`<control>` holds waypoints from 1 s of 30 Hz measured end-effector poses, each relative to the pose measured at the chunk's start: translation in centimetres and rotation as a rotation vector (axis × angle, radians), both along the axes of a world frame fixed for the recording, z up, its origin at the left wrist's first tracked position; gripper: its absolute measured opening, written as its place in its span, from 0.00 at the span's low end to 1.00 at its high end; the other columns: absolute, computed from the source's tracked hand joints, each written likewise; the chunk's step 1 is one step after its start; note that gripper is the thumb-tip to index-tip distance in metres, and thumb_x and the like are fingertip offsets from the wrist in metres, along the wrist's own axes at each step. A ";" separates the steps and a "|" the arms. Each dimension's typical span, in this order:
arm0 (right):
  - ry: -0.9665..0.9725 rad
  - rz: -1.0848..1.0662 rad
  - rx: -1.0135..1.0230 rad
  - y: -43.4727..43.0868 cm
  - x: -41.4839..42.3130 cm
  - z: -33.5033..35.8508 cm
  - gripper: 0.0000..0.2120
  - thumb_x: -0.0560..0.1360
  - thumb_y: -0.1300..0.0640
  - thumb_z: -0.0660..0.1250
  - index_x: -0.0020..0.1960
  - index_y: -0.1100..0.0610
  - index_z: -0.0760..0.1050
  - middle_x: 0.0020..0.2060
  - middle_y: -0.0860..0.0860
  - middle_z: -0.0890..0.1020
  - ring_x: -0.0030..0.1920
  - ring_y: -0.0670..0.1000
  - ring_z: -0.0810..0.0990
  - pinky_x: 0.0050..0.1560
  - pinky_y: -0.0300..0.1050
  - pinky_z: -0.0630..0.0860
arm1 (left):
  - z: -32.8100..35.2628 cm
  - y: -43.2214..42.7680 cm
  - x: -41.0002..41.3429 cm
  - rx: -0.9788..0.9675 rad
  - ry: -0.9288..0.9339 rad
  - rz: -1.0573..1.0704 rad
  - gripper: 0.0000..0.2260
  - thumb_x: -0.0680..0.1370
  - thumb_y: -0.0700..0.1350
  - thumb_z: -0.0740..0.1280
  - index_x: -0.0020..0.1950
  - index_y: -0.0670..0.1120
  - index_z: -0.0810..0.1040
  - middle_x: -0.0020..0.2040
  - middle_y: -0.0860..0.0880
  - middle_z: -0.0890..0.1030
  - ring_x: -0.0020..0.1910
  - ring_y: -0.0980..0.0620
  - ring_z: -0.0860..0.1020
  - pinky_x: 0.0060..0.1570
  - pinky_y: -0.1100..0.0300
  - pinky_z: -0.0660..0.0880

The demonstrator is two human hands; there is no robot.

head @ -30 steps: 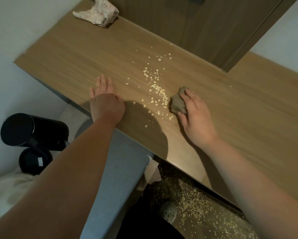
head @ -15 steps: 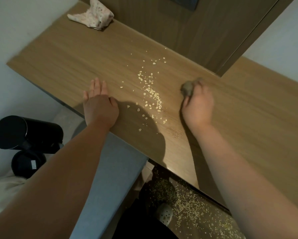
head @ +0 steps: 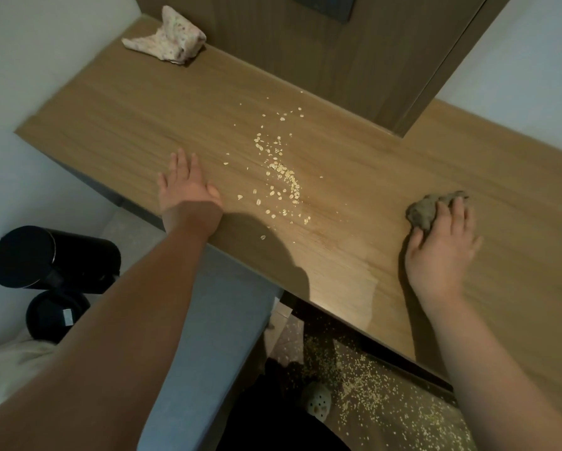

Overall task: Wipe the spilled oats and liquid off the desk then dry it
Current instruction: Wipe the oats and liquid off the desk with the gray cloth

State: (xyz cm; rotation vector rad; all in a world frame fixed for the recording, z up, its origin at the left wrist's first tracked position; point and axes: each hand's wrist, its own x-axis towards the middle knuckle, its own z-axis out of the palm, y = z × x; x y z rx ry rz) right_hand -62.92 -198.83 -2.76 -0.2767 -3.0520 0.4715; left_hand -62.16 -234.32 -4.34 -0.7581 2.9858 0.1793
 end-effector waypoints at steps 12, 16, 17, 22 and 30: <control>-0.020 0.353 0.022 -9.8 -3.0 -0.3 0.26 0.81 0.54 0.59 0.77 0.55 0.59 0.78 0.55 0.57 0.78 0.57 0.53 0.75 0.63 0.47 | 0.0 0.1 0.1 0.013 0.037 -0.004 0.28 0.82 0.48 0.52 0.80 0.42 0.50 0.80 0.43 0.49 0.79 0.47 0.47 0.77 0.47 0.47; -0.038 0.045 0.090 -4.8 -5.4 -0.4 0.25 0.80 0.54 0.59 0.76 0.58 0.61 0.77 0.56 0.60 0.75 0.62 0.59 0.74 0.65 0.52 | -0.1 -0.1 0.2 0.002 0.017 -0.008 0.28 0.82 0.48 0.52 0.80 0.42 0.49 0.80 0.43 0.48 0.79 0.47 0.47 0.77 0.46 0.47; -0.037 -0.018 0.082 -4.8 -5.8 -0.3 0.25 0.80 0.55 0.59 0.76 0.59 0.61 0.77 0.57 0.60 0.75 0.62 0.59 0.74 0.65 0.53 | -0.1 -0.1 0.2 0.000 0.008 -0.008 0.28 0.82 0.48 0.51 0.80 0.42 0.48 0.80 0.43 0.47 0.79 0.47 0.46 0.77 0.46 0.47; -0.015 0.243 -0.016 -11.9 -6.5 0.0 0.26 0.80 0.56 0.59 0.77 0.58 0.60 0.77 0.57 0.59 0.76 0.61 0.57 0.75 0.59 0.55 | -0.1 -0.1 0.1 0.024 0.016 0.003 0.27 0.82 0.47 0.51 0.80 0.43 0.48 0.80 0.44 0.46 0.79 0.48 0.45 0.77 0.48 0.45; 0.010 0.391 -0.042 -10.1 -8.4 0.3 0.26 0.80 0.55 0.61 0.77 0.57 0.60 0.75 0.56 0.64 0.74 0.58 0.61 0.75 0.57 0.52 | 0.1 0.1 0.3 0.070 0.076 0.011 0.27 0.82 0.47 0.52 0.80 0.42 0.51 0.80 0.43 0.49 0.79 0.47 0.47 0.77 0.48 0.44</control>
